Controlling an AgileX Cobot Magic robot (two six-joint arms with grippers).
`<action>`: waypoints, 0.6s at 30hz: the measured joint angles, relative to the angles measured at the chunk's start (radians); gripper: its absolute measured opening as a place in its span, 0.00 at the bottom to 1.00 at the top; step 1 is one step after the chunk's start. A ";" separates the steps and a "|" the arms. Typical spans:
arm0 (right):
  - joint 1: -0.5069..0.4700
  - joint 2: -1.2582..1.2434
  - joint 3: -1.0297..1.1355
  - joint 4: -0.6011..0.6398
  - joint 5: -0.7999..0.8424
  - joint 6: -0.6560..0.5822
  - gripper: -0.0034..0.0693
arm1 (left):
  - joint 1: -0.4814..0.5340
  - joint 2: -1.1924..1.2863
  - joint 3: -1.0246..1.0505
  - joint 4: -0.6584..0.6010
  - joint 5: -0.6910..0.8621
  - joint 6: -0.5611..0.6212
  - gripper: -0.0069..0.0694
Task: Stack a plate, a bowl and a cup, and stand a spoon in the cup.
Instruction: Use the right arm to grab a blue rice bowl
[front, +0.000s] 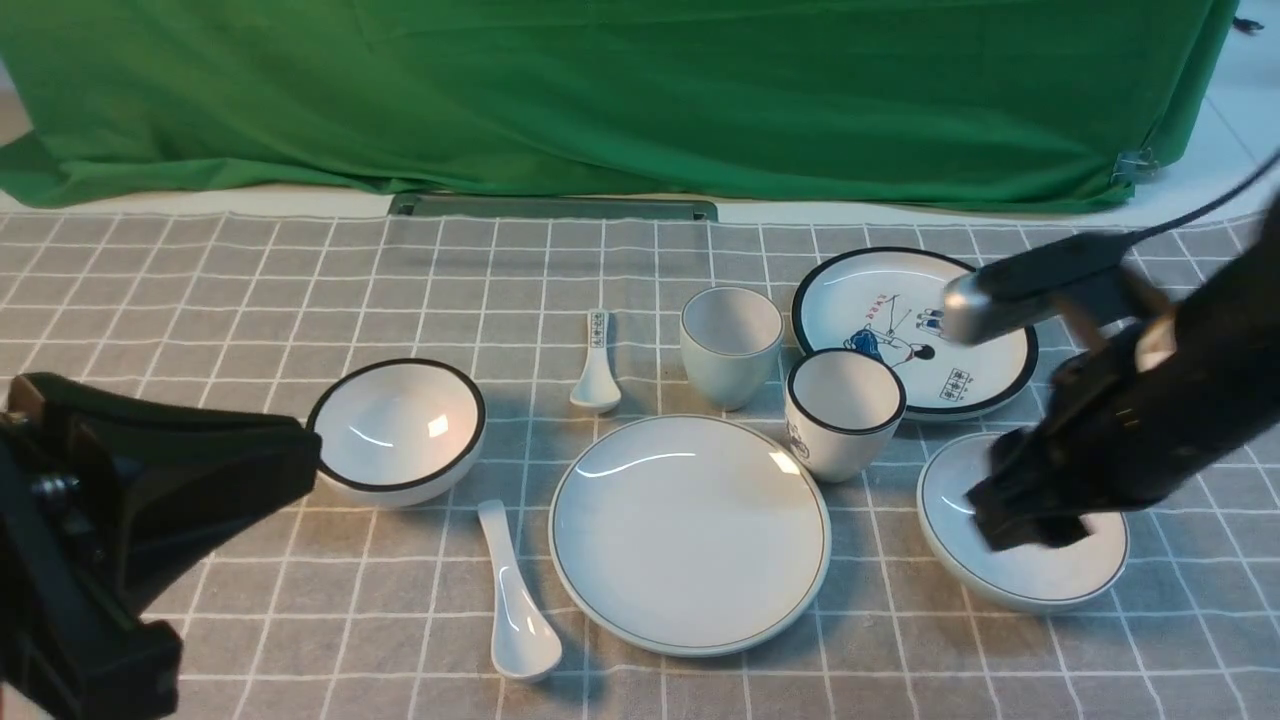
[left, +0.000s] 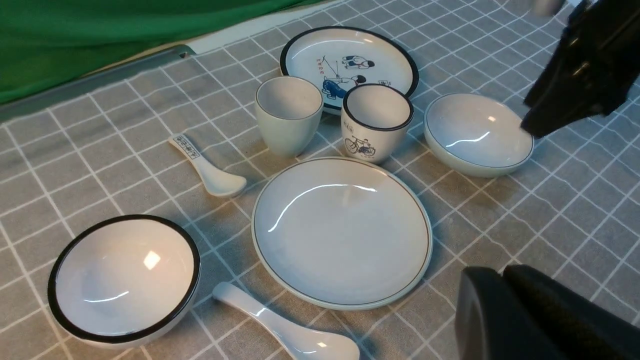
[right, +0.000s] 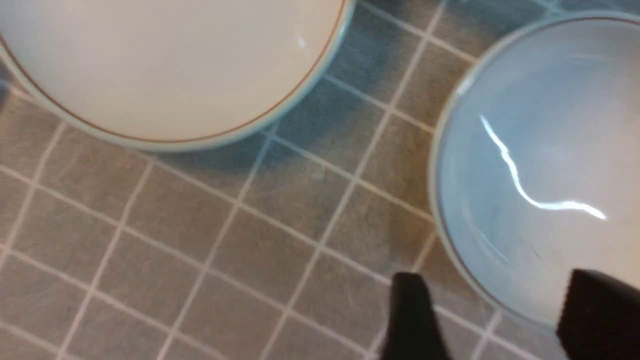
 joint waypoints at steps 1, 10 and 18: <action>0.011 0.033 0.000 0.000 -0.019 -0.013 0.74 | 0.000 0.000 0.000 0.000 0.000 0.000 0.11; 0.031 0.242 0.000 -0.071 -0.096 -0.040 0.73 | 0.000 0.000 0.030 0.001 0.012 0.000 0.11; 0.031 0.278 0.000 -0.115 -0.157 -0.067 0.46 | 0.000 0.000 0.030 0.001 0.020 0.000 0.11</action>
